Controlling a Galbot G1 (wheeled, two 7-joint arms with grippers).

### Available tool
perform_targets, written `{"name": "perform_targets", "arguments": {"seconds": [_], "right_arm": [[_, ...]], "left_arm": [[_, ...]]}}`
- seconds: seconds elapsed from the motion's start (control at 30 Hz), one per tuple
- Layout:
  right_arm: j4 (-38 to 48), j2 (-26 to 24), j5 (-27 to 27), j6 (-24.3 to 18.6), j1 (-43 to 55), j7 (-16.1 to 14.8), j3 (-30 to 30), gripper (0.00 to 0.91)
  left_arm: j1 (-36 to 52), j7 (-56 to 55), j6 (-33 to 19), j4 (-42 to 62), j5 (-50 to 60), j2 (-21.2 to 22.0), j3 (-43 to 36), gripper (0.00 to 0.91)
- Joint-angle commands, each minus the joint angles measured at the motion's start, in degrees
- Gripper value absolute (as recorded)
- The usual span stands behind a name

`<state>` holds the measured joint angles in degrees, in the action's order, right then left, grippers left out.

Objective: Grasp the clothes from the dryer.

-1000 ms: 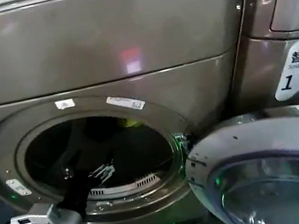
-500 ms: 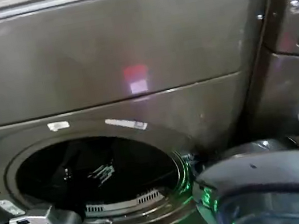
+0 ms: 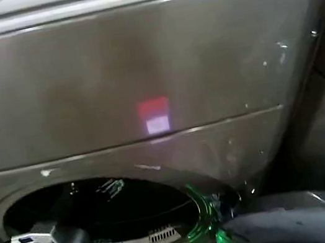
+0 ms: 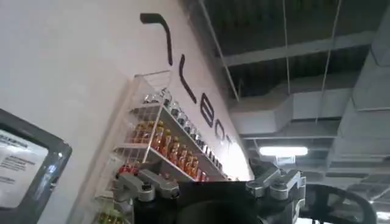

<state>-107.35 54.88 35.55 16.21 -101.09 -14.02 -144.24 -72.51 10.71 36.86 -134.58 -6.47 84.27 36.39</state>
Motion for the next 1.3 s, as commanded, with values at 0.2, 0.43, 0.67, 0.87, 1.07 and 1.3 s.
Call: {"name": "perform_targets", "arguments": {"seconds": [0.2,0.43,0.67,0.87,1.07,1.3], "right_arm": [[-1.1,-0.3,-0.8,-0.2,-0.2,-0.8,-0.9,0.907],[-0.4,-1.0,-0.7,-0.2,-0.2,-0.9,-1.3,0.907],[0.5,-1.9,-1.1,0.6,-0.3,-0.5,-1.8,0.907],[0.8,-2.1,-1.2,0.7,-0.6,-0.6,-2.6,0.907],[1.0,-2.0,-1.1,0.7,-0.9,-0.7,-3.0,0.907],[1.0,-1.9,-1.2,0.7,-0.9,-0.7,-3.0,0.907]], "left_arm": [[22.0,-1.8,-9.2,28.8,-0.9,-0.4,-4.4,0.907],[30.2,-3.4,-11.2,40.3,3.4,1.1,-6.5,0.907],[37.3,-3.7,-11.4,51.7,3.8,1.0,-7.9,0.907],[42.6,-3.8,-12.2,59.0,3.7,1.1,-9.0,0.907],[48.5,-3.8,-13.5,67.2,5.2,1.6,-9.7,0.907],[53.1,-2.0,-11.8,73.5,6.0,1.0,-10.5,0.907]]}}
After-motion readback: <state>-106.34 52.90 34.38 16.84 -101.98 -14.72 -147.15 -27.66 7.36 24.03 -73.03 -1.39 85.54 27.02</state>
